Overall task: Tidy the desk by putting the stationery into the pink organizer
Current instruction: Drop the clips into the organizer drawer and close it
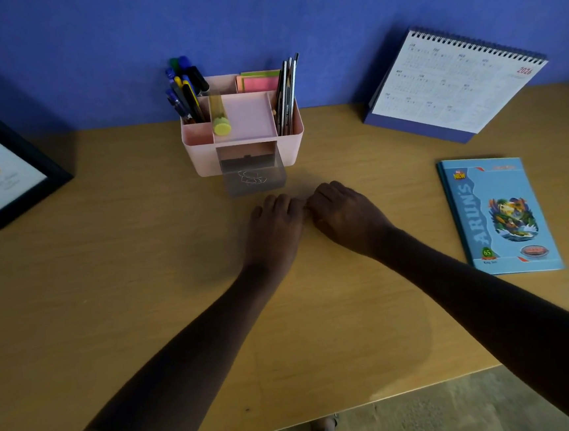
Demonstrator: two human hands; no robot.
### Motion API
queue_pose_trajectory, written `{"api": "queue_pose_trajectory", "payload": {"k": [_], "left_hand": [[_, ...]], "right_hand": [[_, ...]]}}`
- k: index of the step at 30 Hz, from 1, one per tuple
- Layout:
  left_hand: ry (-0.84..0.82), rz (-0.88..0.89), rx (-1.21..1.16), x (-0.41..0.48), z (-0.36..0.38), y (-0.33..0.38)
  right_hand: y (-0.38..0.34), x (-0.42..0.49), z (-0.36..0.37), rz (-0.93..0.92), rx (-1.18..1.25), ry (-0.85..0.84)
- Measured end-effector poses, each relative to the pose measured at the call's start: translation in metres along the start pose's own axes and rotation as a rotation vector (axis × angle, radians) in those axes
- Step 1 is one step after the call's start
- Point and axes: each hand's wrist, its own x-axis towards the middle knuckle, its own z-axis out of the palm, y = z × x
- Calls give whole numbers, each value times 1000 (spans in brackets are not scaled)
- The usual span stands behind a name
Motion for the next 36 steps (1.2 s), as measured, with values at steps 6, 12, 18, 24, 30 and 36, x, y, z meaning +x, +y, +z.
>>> {"api": "queue_pose_trajectory", "payload": {"k": [6, 12, 18, 24, 30, 36], "left_hand": [[71, -178, -316, -11, -6, -2], [133, -447, -518, -29, -36, -9], [218, -591, -592, -37, -58, -20], [254, -598, -598, -33, -68, -32], [272, -634, -649, -32, -74, -37], [288, -741, -775, -28, -81, -28]], "right_hand": [[-9, -2, -8, 183, 214, 74], [-22, 29, -46, 206, 291, 313], [-50, 88, -62, 93, 94, 230], [-61, 108, -52, 114, -22, 123], [-62, 74, -55, 372, 444, 319], [-111, 33, -51, 1091, 1582, 408]]}}
